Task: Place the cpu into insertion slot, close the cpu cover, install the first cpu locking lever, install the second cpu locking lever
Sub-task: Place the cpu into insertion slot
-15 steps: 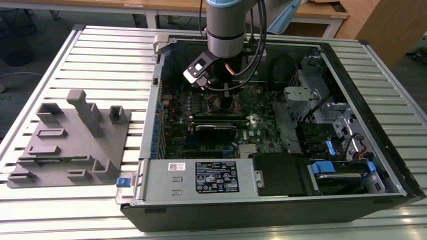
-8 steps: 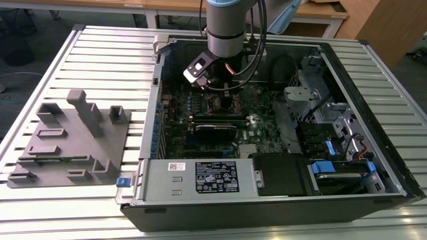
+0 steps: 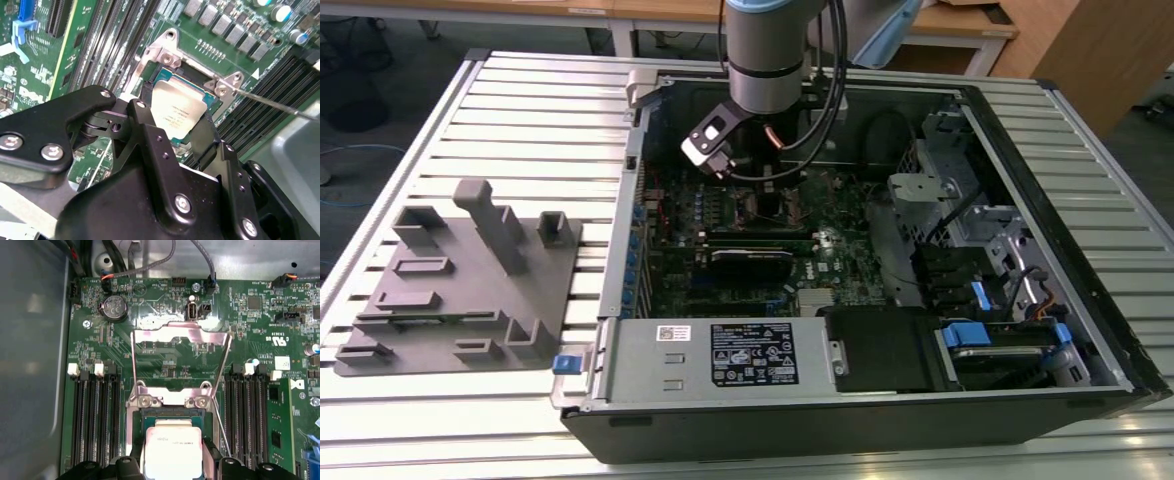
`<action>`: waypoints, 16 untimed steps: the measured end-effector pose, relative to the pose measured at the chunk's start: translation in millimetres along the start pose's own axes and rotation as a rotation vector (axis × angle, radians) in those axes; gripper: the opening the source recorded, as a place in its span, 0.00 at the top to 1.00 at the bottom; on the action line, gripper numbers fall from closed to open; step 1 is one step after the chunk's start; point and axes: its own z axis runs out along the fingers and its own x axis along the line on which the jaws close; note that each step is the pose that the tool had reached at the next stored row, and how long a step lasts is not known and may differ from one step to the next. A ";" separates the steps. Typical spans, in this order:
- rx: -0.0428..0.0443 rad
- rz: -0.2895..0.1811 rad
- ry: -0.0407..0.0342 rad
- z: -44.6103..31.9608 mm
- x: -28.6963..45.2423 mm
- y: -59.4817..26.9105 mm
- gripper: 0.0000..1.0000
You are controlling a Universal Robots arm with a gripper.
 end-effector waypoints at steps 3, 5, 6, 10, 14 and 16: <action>-0.0001 0.000 -0.0001 0.1 0.0 -0.3 0.46; -0.0001 0.001 -0.0002 0.1 0.0 -0.3 0.46; 0.0000 0.003 -0.0005 0.2 0.0 -0.3 0.46; 0.0004 0.026 -0.0029 0.3 0.0 -0.3 0.46; 0.0004 0.027 -0.0028 0.3 0.0 -0.3 0.46; 0.0002 0.024 -0.0024 0.4 0.1 -0.3 0.46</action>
